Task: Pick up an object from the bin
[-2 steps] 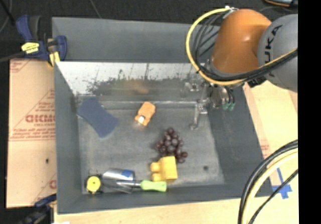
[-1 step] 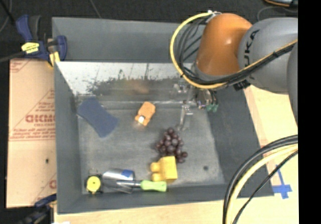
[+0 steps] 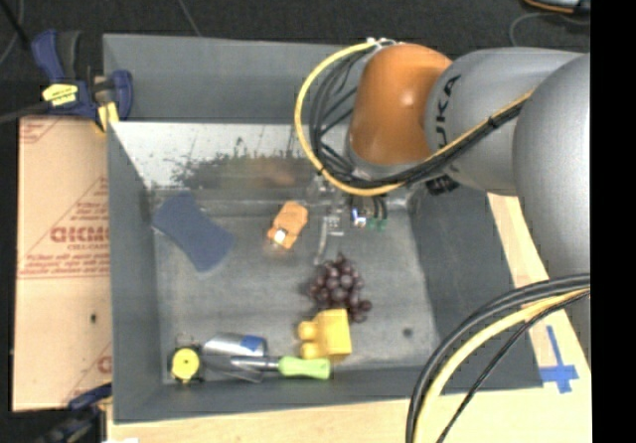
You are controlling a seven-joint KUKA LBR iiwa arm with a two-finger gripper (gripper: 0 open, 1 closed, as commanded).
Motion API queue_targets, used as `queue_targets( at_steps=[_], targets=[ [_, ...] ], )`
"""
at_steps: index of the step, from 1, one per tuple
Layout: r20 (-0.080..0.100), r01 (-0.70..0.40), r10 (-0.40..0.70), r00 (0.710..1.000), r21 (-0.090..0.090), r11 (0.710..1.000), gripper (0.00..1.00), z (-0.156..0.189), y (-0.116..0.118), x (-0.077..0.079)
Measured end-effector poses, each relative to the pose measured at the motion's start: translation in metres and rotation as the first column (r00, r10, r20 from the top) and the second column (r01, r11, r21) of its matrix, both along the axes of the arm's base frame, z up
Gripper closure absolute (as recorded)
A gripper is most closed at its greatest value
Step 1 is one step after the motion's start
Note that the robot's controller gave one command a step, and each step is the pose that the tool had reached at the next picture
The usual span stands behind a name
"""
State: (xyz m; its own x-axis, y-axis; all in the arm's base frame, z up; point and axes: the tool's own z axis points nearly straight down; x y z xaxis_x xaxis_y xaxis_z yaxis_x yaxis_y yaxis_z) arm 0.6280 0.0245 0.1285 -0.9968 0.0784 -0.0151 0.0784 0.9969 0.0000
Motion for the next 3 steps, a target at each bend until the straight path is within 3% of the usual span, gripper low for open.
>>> queue_targets(
  at_steps=[1, 3],
  targets=[
    [0.006, -0.166, 0.166, 0.986, -0.002, 0.986, 1.0, -0.0519, 0.0189, -0.0001],
    [0.013, -0.173, 0.173, 0.985, -0.003, 0.985, 1.0, -0.0516, 0.0183, -0.002]
  ],
)
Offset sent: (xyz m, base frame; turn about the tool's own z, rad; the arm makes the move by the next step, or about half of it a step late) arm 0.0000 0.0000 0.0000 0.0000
